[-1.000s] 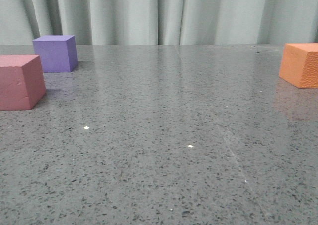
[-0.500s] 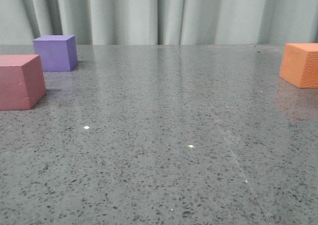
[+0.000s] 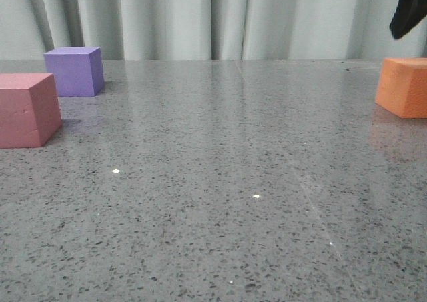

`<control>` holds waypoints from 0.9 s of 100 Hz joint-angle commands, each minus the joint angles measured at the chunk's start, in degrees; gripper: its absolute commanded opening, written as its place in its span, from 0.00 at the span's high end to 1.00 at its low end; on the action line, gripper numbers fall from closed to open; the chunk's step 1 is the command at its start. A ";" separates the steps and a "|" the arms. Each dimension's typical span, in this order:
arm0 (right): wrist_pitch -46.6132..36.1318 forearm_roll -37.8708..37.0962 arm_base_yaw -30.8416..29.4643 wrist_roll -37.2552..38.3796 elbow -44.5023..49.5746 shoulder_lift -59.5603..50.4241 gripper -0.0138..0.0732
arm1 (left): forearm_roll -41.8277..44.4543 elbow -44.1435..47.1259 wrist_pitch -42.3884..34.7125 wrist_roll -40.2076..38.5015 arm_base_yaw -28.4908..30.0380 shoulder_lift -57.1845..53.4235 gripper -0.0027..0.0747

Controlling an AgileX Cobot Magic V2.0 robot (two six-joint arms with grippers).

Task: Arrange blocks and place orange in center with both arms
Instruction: 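Lower the right gripper over the orange cube and close on it, then lift the orange cube with the right gripper toward the table center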

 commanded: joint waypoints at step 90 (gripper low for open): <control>1.24 2.40 2.85 -0.42 -7.86 6.81 0.46 | -0.52 3.13 -4.80 -0.51 -0.54 -1.92 0.99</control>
